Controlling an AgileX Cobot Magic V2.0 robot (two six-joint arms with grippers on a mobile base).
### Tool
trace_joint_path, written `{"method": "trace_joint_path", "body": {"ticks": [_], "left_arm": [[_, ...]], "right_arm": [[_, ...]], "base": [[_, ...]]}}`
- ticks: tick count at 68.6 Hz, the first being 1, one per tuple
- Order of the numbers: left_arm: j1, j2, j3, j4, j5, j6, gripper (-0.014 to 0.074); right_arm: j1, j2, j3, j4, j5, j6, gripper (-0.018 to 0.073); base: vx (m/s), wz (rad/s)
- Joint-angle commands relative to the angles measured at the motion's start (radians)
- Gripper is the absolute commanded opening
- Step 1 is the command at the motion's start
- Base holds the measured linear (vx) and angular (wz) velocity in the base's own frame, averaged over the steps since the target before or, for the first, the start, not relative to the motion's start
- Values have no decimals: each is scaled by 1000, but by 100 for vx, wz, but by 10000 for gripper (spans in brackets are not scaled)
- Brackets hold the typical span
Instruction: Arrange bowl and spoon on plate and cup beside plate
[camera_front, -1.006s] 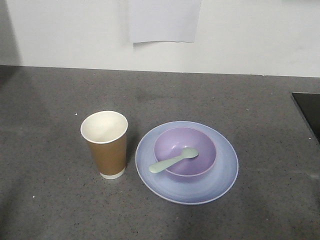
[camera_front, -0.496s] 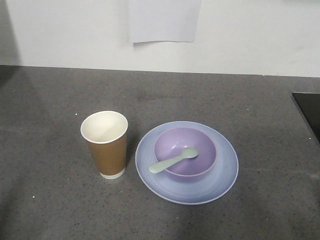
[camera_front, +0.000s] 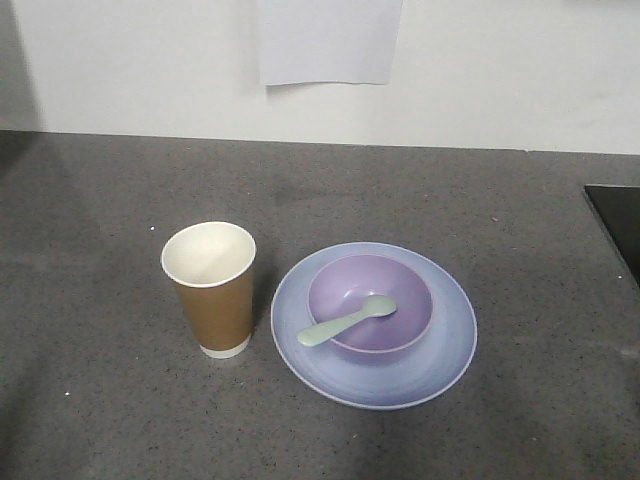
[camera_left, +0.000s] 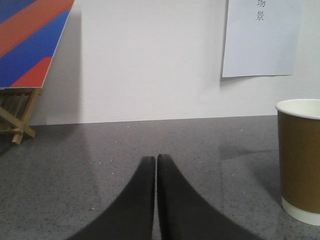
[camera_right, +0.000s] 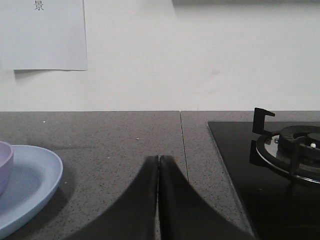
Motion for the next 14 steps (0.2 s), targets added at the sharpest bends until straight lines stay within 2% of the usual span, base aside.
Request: {"method": "trace_joint_path", "body": {"ticks": [1, 14], "left_arm": [[3, -14, -20, -7, -76, -6, -6], [3, -14, -20, -7, -76, -6, -6]], "right_arm": [[1, -6, 10, -9, -76, -7, -11], [1, -6, 10, -9, -76, -7, -11]], "base": [[0, 0], [0, 0]]}}
